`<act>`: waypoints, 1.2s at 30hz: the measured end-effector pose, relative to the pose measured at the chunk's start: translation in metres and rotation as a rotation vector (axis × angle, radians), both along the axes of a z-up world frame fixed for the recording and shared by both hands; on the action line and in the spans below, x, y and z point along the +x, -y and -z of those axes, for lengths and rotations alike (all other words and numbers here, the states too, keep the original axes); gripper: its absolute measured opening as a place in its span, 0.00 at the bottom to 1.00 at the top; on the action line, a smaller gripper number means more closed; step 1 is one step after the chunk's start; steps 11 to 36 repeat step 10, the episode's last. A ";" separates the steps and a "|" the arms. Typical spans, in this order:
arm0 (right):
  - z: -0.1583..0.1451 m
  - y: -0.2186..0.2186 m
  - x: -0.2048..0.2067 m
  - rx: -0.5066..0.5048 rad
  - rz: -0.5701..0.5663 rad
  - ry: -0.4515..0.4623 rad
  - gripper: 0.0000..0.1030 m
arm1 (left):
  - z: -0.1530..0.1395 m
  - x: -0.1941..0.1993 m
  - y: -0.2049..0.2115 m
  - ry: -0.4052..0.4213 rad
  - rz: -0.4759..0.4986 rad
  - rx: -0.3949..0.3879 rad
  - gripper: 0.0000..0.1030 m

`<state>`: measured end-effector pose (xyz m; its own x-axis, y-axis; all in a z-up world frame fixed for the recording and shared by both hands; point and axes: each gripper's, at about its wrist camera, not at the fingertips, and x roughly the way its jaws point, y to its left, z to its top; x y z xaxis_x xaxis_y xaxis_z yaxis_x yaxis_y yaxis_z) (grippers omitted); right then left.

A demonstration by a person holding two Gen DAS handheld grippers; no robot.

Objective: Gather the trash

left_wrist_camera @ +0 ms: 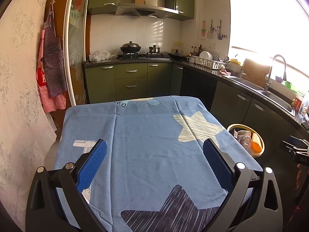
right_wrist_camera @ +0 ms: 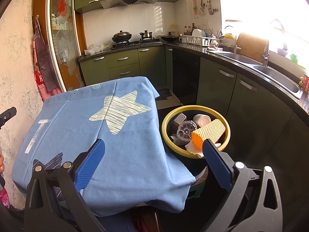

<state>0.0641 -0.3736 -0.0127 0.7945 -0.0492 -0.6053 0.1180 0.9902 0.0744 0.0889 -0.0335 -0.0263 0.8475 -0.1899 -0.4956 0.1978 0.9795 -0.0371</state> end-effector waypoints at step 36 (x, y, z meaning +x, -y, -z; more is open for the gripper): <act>0.005 -0.020 0.061 -0.022 -0.090 -0.043 0.93 | 0.042 0.083 -0.018 -0.155 -0.065 0.039 0.95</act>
